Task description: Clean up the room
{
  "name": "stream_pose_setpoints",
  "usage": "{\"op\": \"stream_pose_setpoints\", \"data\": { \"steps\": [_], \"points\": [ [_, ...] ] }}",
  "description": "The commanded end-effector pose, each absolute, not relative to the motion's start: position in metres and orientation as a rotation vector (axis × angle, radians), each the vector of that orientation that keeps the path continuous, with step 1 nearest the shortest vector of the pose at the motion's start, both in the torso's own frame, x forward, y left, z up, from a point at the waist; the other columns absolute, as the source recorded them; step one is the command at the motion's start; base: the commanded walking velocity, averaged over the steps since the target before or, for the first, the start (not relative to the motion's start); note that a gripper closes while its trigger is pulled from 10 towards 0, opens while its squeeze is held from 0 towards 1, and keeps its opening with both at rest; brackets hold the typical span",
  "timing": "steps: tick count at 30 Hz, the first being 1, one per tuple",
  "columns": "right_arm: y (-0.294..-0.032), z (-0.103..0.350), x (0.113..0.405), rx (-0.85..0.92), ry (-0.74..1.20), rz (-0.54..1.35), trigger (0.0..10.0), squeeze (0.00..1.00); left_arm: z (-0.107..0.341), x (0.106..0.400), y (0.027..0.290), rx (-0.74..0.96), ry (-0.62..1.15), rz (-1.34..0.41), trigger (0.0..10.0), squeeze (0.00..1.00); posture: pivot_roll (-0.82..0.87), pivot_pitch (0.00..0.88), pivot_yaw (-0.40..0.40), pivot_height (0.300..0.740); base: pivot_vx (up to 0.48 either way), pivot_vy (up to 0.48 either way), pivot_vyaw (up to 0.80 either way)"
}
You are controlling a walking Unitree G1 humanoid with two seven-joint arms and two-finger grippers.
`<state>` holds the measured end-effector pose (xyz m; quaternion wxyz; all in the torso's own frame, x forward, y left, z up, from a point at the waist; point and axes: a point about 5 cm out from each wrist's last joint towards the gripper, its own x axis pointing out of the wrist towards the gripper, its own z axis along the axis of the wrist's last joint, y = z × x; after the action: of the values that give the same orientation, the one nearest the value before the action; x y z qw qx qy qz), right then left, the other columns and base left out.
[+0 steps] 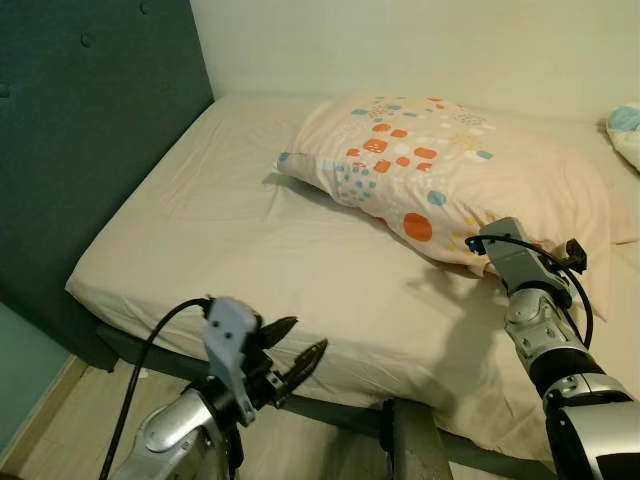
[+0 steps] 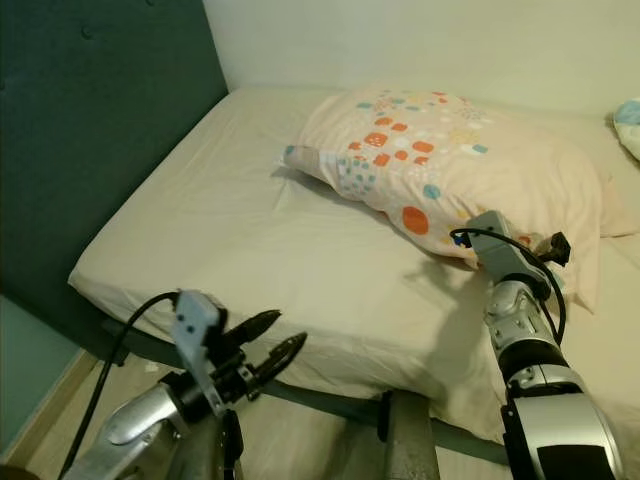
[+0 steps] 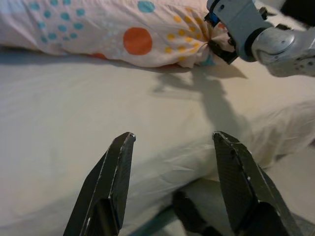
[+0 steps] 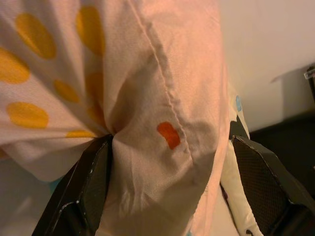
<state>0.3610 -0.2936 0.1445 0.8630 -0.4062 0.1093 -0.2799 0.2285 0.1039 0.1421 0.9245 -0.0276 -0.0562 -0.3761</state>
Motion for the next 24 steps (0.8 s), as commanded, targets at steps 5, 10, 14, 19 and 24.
{"op": "stream_pose_setpoints", "data": {
  "steps": [5, 10, 14, 19, 24],
  "points": [
    [-0.3035, 0.1362, 0.3556, -0.855, 0.293, -0.542, 3.9, 0.0, 0.1408, 0.23, 0.1032, -0.014, -0.103, -0.756, 10.0, 0.0, 0.0, 0.265, 0.014, 0.567, 0.0, 0.0, 0.0],
    [-0.3029, 0.1359, 0.3565, -0.835, 0.302, -0.517, 0.0, 0.0, 0.1406, 0.2302, 0.1033, -0.009, -0.09, -0.759, 10.0, 0.0, 0.0, 0.265, 0.014, 0.567, 0.0, 0.0, 0.0],
    [-0.299, 0.1365, 0.359, -0.813, 0.292, -0.487, 0.0, 0.0, 0.1395, 0.232, 0.1035, 0.004, -0.092, -0.743, 10.0, 0.0, 0.0, 0.262, 0.014, 0.567, 0.0, 0.0, 0.0],
    [-0.2971, 0.1376, 0.3604, -0.802, 0.282, -0.477, 0.0, 0.0, 0.1391, 0.2324, 0.1023, 0.012, -0.096, -0.744, 10.0, 0.0, 0.0, 0.26, 0.014, 0.567, 0.0, 0.0, 0.0],
    [-0.2972, 0.1381, 0.3608, -0.79, 0.28, -0.468, 0.0, 0.0, 0.1381, 0.2323, 0.1028, 0.015, -0.092, -0.745, 10.0, 0.0, 0.0, 0.257, 0.015, 0.567, 0.0, 0.0, 0.0]
  ]
}}
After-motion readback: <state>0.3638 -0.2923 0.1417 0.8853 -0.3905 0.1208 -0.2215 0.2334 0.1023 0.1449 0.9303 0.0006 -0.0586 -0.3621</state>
